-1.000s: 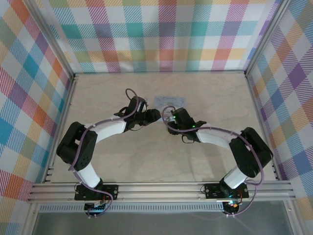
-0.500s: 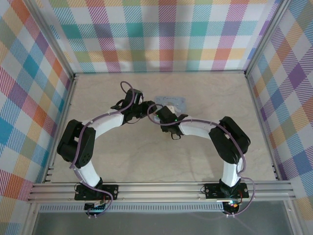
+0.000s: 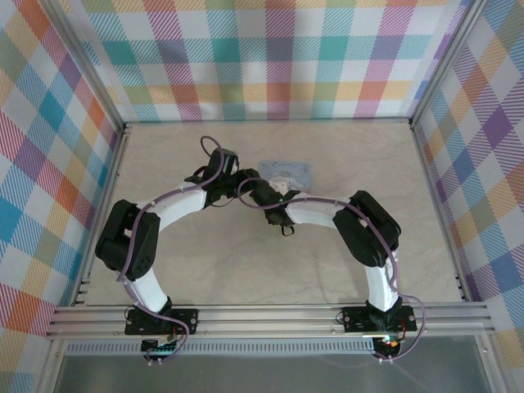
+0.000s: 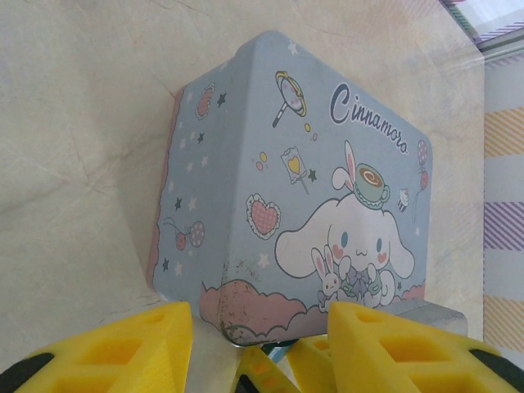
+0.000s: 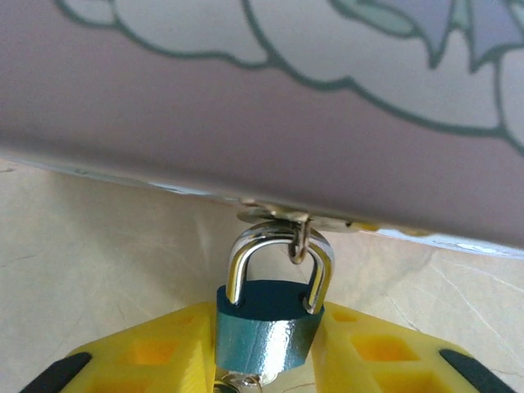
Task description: Unlock a padlock with a key
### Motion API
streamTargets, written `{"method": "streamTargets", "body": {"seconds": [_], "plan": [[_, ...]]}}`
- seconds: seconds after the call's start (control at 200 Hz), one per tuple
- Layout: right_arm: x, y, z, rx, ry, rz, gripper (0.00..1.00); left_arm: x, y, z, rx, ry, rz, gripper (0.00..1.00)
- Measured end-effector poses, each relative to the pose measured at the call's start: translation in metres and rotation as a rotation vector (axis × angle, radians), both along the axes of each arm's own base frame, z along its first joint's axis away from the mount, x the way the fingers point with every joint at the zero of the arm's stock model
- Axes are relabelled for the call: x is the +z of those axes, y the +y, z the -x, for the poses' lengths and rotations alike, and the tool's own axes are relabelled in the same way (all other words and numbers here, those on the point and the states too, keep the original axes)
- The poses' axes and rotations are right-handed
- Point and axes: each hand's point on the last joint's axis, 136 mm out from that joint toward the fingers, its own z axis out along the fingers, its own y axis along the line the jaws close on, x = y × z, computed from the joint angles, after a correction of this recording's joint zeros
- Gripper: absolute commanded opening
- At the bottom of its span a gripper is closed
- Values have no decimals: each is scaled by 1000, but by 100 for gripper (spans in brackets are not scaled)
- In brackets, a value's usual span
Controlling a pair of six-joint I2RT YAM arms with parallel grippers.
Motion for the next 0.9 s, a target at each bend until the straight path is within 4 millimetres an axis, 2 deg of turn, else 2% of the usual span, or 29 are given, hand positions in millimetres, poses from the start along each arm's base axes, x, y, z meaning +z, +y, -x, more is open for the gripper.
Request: {"method": "streamTargets", "body": {"seconds": [0.13, 0.325, 0.58, 0.735, 0.9], "plan": [[-1, -2, -1, -9, -3, 17, 33, 0, 0, 0, 0, -2, 1, 47], [0, -2, 1, -4, -19, 23, 23, -1, 0, 0, -1, 1, 1, 47], [9, -11, 20, 52, -6, -1, 17, -1, -1, 0, -5, 3, 5, 47], [12, 0, 25, 111, 21, -56, 18, -3, -1, 1, -5, 4, 4, 47], [9, 16, 30, 166, 122, -210, 20, -3, -1, 1, -7, 5, 5, 47]]}}
